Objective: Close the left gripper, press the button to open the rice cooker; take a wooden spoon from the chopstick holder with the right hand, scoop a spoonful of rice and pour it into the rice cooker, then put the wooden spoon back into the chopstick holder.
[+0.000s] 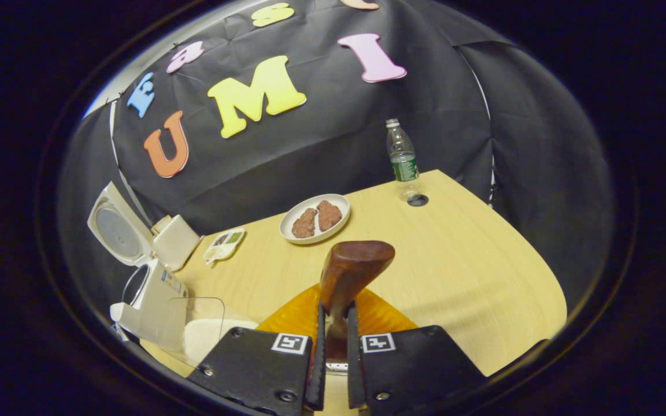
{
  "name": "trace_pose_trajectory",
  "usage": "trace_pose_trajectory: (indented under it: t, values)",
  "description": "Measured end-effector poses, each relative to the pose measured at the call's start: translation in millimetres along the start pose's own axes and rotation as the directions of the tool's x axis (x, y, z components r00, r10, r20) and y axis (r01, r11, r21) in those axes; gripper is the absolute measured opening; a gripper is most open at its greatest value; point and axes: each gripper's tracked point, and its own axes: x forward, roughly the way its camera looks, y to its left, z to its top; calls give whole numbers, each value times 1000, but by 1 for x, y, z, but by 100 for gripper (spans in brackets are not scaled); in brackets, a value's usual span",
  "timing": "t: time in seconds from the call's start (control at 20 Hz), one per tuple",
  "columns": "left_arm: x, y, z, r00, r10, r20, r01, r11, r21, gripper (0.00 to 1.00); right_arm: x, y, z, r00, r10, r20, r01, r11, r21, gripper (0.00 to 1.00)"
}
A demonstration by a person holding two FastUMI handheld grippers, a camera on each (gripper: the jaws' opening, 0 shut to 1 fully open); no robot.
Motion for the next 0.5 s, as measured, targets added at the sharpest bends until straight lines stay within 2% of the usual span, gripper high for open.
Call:
trace_pose_trajectory:
  t: [0.1, 0.15, 0.2, 0.25, 0.35, 0.5]
  values:
    - [3, -2, 2, 1000, -6, 8, 6, 1000, -2, 94, -3, 2, 3, 1000, 8, 2, -8, 1000, -12, 27]
    - [3, -3, 4, 1000, -10, 14, 10, 1000, -4, 94, -6, 1, 4, 1000, 1, 4, -1, 1000, -20, 43]
    - [5, -3, 6, 1000, -16, 20, 16, 1000, -9, 94, -7, -4, 6, 1000, -19, 3, 19, 999, -25, 53]
    - [8, -4, 8, 999, -20, 24, 21, 1000, -13, 94, -11, -7, 8, 999, -34, 5, 35, 999, -26, 72]
    - [13, -3, 12, 999, -28, 36, 28, 999, -17, 94, -19, -11, 15, 999, -53, 11, 53, 998, -16, 77]
    - [23, 2, 19, 998, -37, 49, 38, 999, -17, 94, -45, -15, 36, 996, -71, 51, 71, 997, 6, 77]
